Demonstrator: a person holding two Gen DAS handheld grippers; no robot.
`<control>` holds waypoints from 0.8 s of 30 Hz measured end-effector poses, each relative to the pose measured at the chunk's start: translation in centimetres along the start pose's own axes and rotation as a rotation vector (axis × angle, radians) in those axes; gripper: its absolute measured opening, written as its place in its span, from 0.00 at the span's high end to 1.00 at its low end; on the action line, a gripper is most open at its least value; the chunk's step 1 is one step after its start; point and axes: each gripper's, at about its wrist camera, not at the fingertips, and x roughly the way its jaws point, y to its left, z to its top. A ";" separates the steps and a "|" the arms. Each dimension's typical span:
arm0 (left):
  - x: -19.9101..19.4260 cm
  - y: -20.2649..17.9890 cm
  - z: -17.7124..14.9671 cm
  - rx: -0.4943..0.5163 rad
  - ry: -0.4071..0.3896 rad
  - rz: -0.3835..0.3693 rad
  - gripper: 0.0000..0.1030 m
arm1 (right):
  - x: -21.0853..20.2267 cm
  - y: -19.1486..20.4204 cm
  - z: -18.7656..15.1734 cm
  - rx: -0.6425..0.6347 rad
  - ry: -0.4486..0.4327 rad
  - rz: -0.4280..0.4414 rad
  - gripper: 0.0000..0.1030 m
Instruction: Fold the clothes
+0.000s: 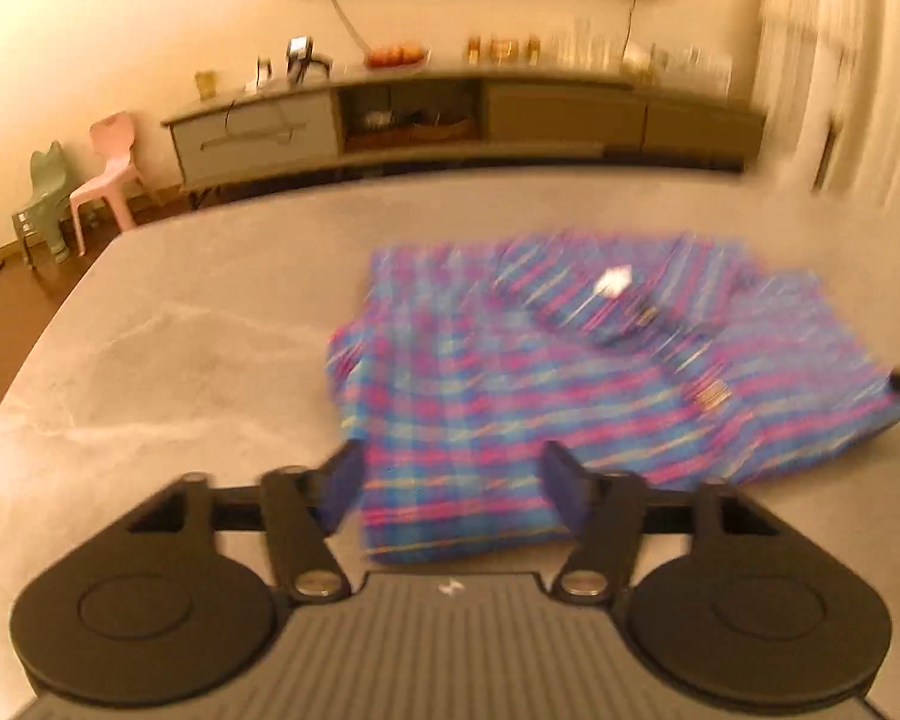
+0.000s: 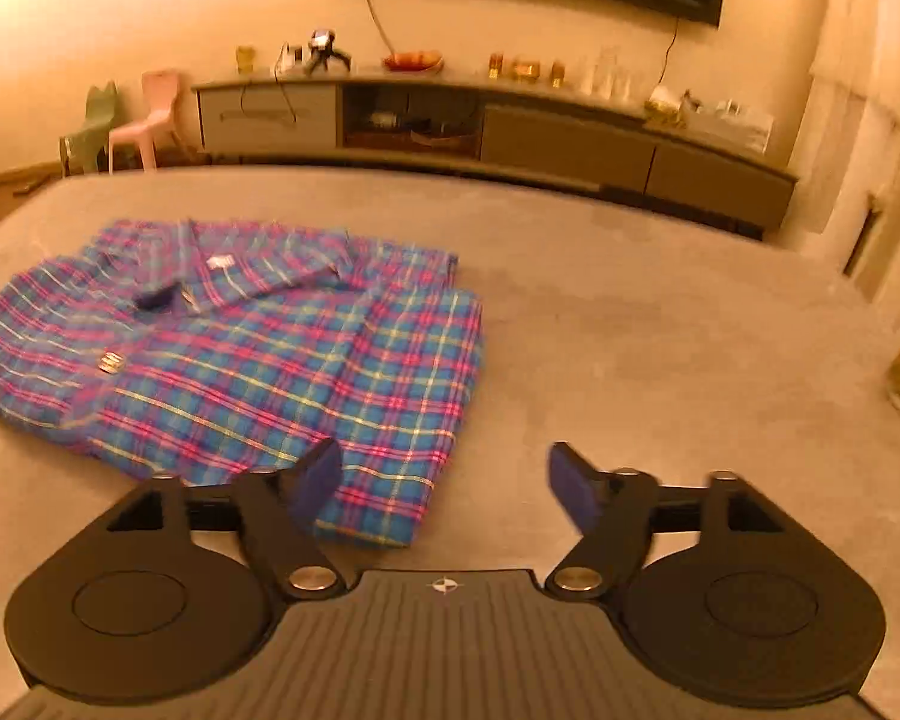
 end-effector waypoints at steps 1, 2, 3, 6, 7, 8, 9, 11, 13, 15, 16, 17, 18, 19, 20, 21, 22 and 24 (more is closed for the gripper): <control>-0.7 -0.6 0.0 -0.012 -0.028 -0.014 0.08 | -1.1 0.0 -0.1 -0.001 -0.021 0.008 0.15; -1.3 -1.2 -0.1 -0.026 -0.049 -0.030 0.05 | -2.2 0.2 -0.4 0.001 -0.039 0.018 0.14; -1.7 -1.9 -0.2 -0.043 -0.064 -0.049 0.03 | -3.3 0.4 -0.9 0.010 -0.053 0.026 0.14; -1.8 -3.8 -0.9 -0.078 -0.069 -0.106 0.00 | -4.8 0.7 -1.6 0.061 -0.056 0.048 0.12; -1.7 -4.5 -1.2 -0.080 -0.064 -0.116 0.00 | -4.8 1.0 -1.7 0.068 -0.054 0.053 0.11; -1.4 -5.2 -1.5 -0.075 -0.057 -0.127 0.00 | -4.9 1.4 -1.8 0.074 -0.052 0.057 0.11; -1.3 -5.8 -1.7 -0.067 -0.055 -0.133 0.00 | -5.0 1.8 -1.9 0.063 -0.050 0.060 0.09; -1.2 -6.7 -2.1 -0.052 -0.064 -0.128 0.00 | -4.9 2.5 -1.9 0.044 -0.048 0.061 0.09; -1.2 -7.0 -2.4 -0.045 -0.074 -0.119 0.00 | -4.5 3.1 -1.9 0.031 -0.046 0.057 0.08; -1.1 -6.6 -2.5 -0.053 -0.078 -0.108 0.00 | -4.1 3.7 -1.8 0.019 -0.044 0.054 0.07; -0.9 -6.4 -2.6 -0.059 -0.078 -0.101 0.00 | -3.9 4.0 -1.8 0.012 -0.042 0.052 0.07; -0.8 -6.1 -2.6 -0.065 -0.078 -0.095 0.00 | -3.8 4.3 -1.7 0.006 -0.041 0.051 0.06; -0.7 -5.8 -2.7 -0.074 -0.079 -0.089 0.00 | -3.6 4.6 -1.7 -0.001 -0.040 0.049 0.05; -0.6 -5.4 -2.7 -0.084 -0.082 -0.084 0.00 | -3.3 4.8 -1.7 -0.007 -0.036 0.049 0.04; -0.5 -5.2 -2.7 -0.091 -0.084 -0.076 0.00 | -3.1 5.1 -1.8 -0.014 -0.032 0.048 0.04; -0.5 -5.0 -2.6 -0.095 -0.085 -0.066 0.00 | -2.9 5.3 -1.8 -0.021 -0.028 0.048 0.04; -0.4 -4.9 -2.5 -0.097 -0.087 -0.058 0.00 | -2.6 5.5 -1.8 -0.027 -0.024 0.047 0.04; -0.5 -5.0 -2.5 -0.085 -0.117 -0.044 0.00 | -2.2 5.8 -1.9 -0.039 -0.017 0.047 0.04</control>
